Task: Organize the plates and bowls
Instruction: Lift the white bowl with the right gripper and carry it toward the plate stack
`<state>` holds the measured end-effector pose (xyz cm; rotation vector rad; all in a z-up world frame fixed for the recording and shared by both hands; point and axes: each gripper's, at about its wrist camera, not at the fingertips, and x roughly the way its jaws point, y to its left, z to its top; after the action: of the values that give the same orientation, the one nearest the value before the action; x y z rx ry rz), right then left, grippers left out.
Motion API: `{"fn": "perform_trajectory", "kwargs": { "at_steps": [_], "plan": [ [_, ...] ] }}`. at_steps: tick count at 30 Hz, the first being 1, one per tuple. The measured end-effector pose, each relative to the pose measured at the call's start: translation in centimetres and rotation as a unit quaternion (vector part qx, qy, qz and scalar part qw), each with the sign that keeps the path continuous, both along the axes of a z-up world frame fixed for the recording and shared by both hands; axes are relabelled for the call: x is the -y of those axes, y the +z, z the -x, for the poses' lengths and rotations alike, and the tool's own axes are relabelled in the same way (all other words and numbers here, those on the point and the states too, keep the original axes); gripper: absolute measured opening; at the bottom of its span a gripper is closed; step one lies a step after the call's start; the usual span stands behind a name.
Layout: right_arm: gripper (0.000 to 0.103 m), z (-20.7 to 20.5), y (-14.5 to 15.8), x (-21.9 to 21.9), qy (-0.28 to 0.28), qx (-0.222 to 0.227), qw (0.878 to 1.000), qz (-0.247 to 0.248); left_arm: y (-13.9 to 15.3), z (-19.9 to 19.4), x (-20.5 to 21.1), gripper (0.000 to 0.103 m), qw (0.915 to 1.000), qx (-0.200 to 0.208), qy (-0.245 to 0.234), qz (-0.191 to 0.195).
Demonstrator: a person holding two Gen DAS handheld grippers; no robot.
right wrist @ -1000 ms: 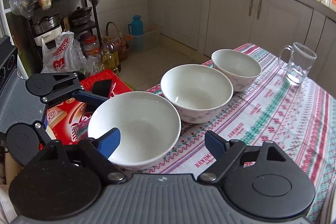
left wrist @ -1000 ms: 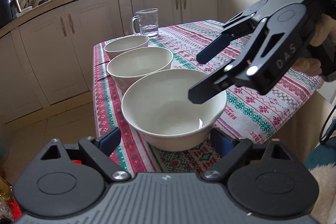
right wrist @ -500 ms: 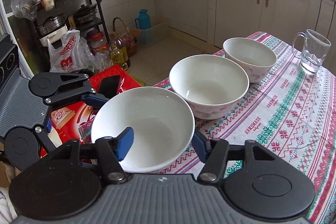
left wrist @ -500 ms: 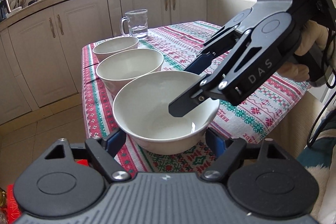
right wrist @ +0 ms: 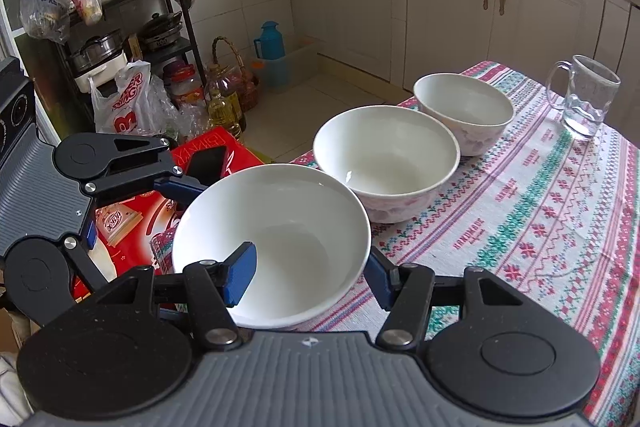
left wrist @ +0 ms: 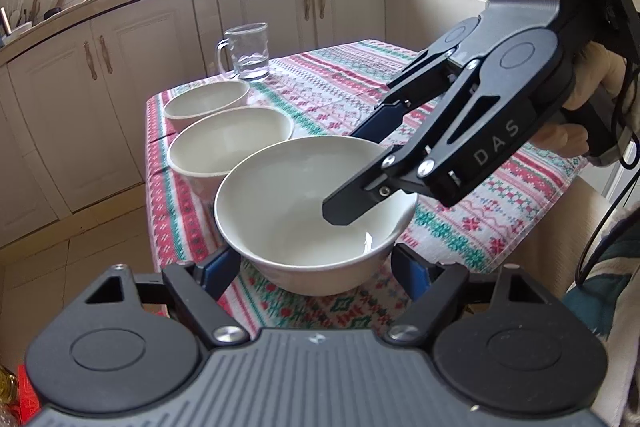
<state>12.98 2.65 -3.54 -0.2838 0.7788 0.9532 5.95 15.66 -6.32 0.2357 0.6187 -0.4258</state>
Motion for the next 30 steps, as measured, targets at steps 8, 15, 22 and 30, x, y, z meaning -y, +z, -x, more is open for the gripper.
{"fn": "perform_trajectory", "kwargs": {
  "at_steps": [8,15,22,30],
  "plan": [
    [0.064,0.4,1.2,2.9,-0.024,0.017,1.0,0.001,0.5,-1.1,2.5,0.082,0.9995,0.005,-0.03,0.005],
    [0.064,0.5,1.8,5.9,-0.05,0.029,0.998,0.006,0.6,-2.1,4.8,0.082,0.9983,0.006,-0.057,0.011],
    [0.064,0.3,1.7,8.5,-0.079,0.032,0.996,0.005,0.3,-3.3,7.1,0.082,0.9967,0.003,-0.08,0.011],
    [0.064,-0.1,1.0,10.7,-0.108,0.029,0.994,0.011,-0.6,-4.6,9.2,0.082,0.995,-0.008,-0.098,0.017]
  ]
}}
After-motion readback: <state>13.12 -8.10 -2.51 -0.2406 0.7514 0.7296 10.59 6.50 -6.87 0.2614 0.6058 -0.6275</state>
